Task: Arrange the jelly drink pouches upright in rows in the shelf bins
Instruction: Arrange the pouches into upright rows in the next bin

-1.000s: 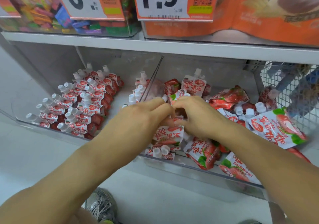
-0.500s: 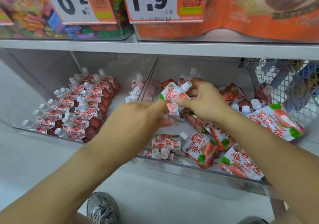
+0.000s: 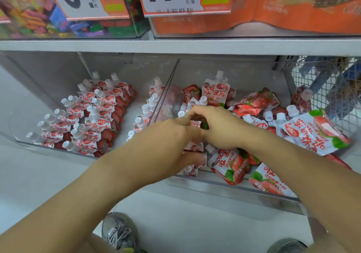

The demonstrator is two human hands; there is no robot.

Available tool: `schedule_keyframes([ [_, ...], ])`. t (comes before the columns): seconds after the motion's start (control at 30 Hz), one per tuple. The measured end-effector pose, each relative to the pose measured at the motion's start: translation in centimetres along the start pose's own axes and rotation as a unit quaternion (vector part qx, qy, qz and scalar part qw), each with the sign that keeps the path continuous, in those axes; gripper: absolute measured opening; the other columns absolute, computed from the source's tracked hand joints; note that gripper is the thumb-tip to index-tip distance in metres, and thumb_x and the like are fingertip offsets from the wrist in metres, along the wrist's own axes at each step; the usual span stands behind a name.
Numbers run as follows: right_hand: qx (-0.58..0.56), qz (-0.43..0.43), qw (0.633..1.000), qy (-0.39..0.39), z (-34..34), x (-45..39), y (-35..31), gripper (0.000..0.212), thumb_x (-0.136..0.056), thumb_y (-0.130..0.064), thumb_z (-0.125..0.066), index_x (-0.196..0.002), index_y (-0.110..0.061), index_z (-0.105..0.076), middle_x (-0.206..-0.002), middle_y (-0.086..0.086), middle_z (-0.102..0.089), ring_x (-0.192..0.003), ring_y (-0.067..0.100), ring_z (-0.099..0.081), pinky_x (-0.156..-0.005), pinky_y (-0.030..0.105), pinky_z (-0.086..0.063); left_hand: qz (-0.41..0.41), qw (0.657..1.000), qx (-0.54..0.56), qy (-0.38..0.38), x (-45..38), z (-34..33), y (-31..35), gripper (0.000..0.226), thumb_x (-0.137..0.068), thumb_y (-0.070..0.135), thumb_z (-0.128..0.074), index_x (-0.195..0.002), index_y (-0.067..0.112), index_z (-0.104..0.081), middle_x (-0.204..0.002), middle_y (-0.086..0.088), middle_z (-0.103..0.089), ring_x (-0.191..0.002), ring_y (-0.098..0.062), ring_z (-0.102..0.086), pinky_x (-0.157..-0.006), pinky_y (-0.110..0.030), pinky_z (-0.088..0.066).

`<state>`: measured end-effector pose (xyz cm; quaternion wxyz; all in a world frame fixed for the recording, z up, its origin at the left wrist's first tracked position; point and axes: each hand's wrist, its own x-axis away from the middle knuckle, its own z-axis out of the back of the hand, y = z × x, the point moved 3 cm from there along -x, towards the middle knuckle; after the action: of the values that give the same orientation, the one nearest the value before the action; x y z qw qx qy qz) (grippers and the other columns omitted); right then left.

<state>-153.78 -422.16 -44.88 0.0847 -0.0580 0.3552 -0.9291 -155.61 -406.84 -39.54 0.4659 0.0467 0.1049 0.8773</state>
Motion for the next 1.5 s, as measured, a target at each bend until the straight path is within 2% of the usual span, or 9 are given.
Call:
schedule_keyframes([
  [0.17,-0.01,-0.019,0.999,-0.031,0.1,-0.2,0.4,0.027,-0.091,-0.022,-0.068,-0.114,-0.029,-0.055,-0.134,-0.003,-0.059,-0.125,0.012,-0.055,-0.104,0.036,-0.048,0.052,0.986,-0.084,-0.133,0.4,-1.6,0.6,0.029,-0.088,0.048,-0.062,-0.114,0.035,-0.063,-0.129,0.006,-0.034,-0.092,-0.022,-0.06,-0.082,-0.036,-0.049],
  [0.33,-0.01,-0.034,0.999,-0.023,0.3,-0.2,0.7,0.03,-0.09,-0.023,-0.071,-0.116,-0.026,-0.055,-0.13,-0.005,-0.058,-0.121,0.009,-0.055,-0.103,0.029,-0.046,0.084,0.973,-0.157,-0.15,-0.2,-1.6,0.2,0.029,-0.089,0.001,-0.054,-0.108,0.021,-0.064,-0.134,-0.002,-0.033,-0.089,-0.027,-0.063,-0.078,-0.039,-0.052],
  [0.5,0.021,-0.027,0.999,-0.025,-0.4,-0.4,0.4,0.028,-0.093,-0.028,-0.065,-0.12,-0.024,-0.055,-0.113,-0.007,-0.062,-0.104,0.012,-0.06,-0.087,0.029,-0.051,0.098,0.974,-0.174,-0.107,-0.5,-0.3,-0.2,0.039,-0.088,-0.003,-0.051,-0.12,0.017,-0.06,-0.129,-0.003,-0.04,-0.101,-0.026,-0.06,-0.085,-0.036,-0.049],
  [0.63,0.017,-0.026,0.997,-0.077,-0.3,-0.1,0.4,0.026,-0.094,-0.048,-0.058,-0.11,-0.027,-0.054,-0.093,-0.015,-0.062,-0.085,0.003,-0.058,-0.074,0.027,-0.046,0.046,0.994,-0.098,-0.018,0.4,-0.4,-0.6,0.044,-0.071,-0.012,-0.069,-0.103,0.019,-0.067,-0.116,-0.007,-0.048,-0.073,-0.03,-0.064,-0.059,-0.043,-0.054],
  [0.77,0.049,-0.008,0.996,-0.073,0.2,0.4,-0.2,0.045,-0.086,-0.062,-0.057,-0.108,-0.023,-0.064,-0.099,0.001,-0.068,-0.091,0.019,-0.064,-0.083,0.047,-0.053,-0.008,0.999,-0.047,-0.012,0.3,-1.1,0.0,0.011,-0.086,0.016,-0.07,-0.096,0.021,-0.071,-0.099,-0.002,-0.06,-0.079,-0.024,-0.064,-0.068,-0.038,-0.053],
  [0.9,0.142,-0.006,0.988,-0.066,0.2,0.6,-0.7,0.038,-0.085,-0.066,-0.053,-0.085,-0.028,-0.053,-0.085,-0.001,-0.056,-0.084,0.017,-0.051,-0.07,0.036,-0.045,0.032,0.994,-0.084,-0.066,0.6,-2.9,-0.7,0.017,-0.095,0.033,-0.056,-0.109,0.031,-0.064,-0.11,0.009,-0.059,-0.099,-0.02,-0.061,-0.082,-0.04,-0.05],
  [1.17,0.068,-0.019,0.992,-0.106,0.0,0.5,-0.3,0.018,-0.091,-0.054,-0.059,-0.095,-0.04,-0.049,-0.093,-0.003,-0.065,-0.082,0.015,-0.06,-0.07,0.031,-0.046,0.071,0.99,-0.106,-0.067,0.3,-2.0,-0.5,0.03,-0.092,0.016,-0.056,-0.113,0.037,-0.057,-0.094,0.0,-0.063,-0.09,-0.024,-0.063,-0.078,-0.04,-0.052],
  [1.3,0.039,-0.062,0.993,-0.095,0.7,0.9,0.0,0.061,-0.086,-0.061,-0.061,-0.139,-0.033,-0.053,-0.136,-0.006,-0.059,-0.117,0.015,-0.059,-0.101,0.037,-0.049,0.081,0.984,-0.15,-0.049,0.2,-1.1,0.0,0.034,-0.092,0.012,-0.052,-0.115,0.038,-0.054,-0.094,0.004,-0.055,-0.091,-0.025,-0.062,-0.076,-0.038,-0.052],
  [1.5,0.014,-0.067,0.996,-0.057,-0.3,0.7,-0.2,0.064,-0.075,-0.067,-0.069,-0.127,-0.031,-0.058,-0.123,-0.01,-0.063,-0.107,0.009,-0.062,-0.091,0.037,-0.054,0.091,0.986,-0.109,0.082,0.8,0.2,0.5,0.033,-0.087,0.039,-0.063,-0.112,0.02,-0.053,-0.1,0.0,-0.048,-0.079,-0.019,-0.055,-0.064,-0.028,-0.044],
])
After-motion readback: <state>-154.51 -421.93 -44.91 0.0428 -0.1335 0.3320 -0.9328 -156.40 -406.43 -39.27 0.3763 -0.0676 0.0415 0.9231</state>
